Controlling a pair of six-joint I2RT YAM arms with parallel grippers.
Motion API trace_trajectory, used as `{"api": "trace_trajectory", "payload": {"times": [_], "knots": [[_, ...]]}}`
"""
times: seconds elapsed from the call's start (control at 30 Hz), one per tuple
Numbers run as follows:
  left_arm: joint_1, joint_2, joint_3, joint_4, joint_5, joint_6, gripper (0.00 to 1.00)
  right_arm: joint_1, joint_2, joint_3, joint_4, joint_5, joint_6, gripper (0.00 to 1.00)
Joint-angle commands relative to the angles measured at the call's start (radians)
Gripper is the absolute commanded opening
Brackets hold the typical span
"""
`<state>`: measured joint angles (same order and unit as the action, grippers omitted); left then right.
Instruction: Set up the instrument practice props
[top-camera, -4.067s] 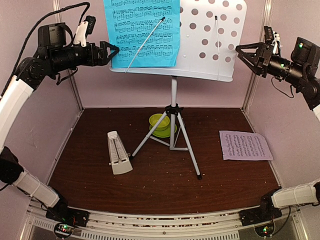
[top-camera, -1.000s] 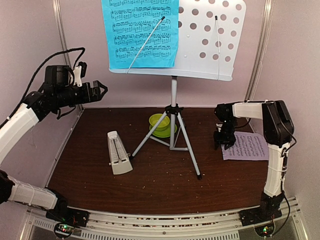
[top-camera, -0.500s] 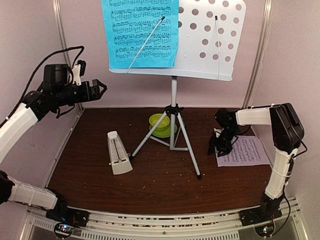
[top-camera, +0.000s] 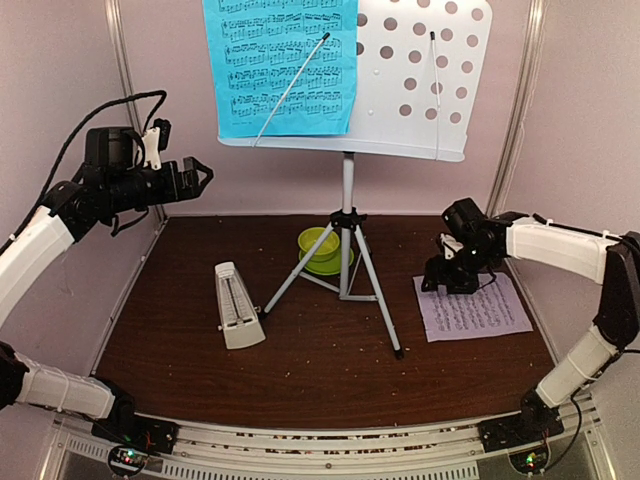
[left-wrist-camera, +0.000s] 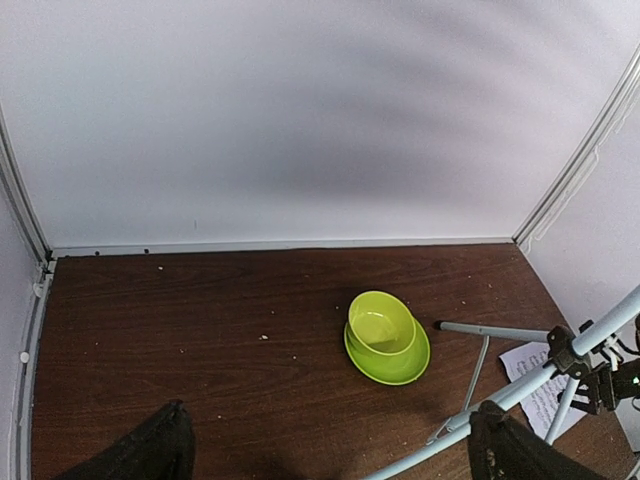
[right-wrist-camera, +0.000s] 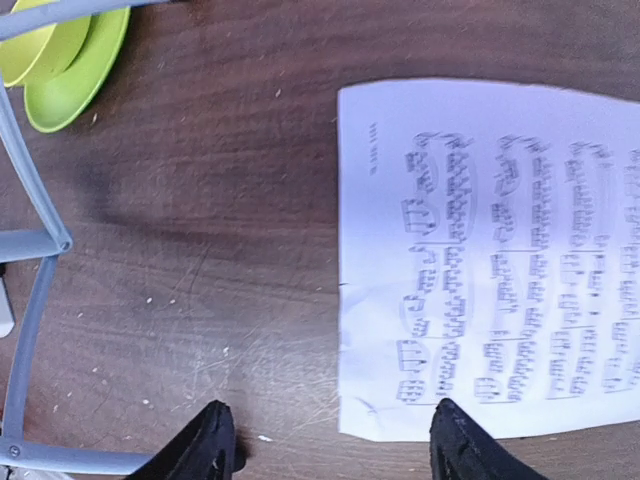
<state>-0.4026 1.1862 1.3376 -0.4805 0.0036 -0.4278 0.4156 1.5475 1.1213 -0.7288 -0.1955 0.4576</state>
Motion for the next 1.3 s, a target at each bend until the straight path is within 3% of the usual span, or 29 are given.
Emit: {"api": "trace_trajectory", "payload": {"times": [0.0,0.7,0.97,1.27], "knots": [[0.007,-0.011,0.042,0.028,0.016,0.014,0.97,0.031,0.029,-0.004,-0.049,0.196,-0.015,0.69],[0.006,0.000,0.058,0.027,0.023,0.007,0.97,0.140,0.256,-0.110,0.020,0.195,-0.037,0.54],[-0.001,-0.002,0.060,0.026,0.026,0.017,0.97,0.158,0.274,-0.181,0.059,0.120,-0.028,0.26],[-0.037,-0.009,0.048,0.025,0.012,0.032,0.97,0.159,0.221,-0.229,0.077,0.107,-0.031,0.04]]}}
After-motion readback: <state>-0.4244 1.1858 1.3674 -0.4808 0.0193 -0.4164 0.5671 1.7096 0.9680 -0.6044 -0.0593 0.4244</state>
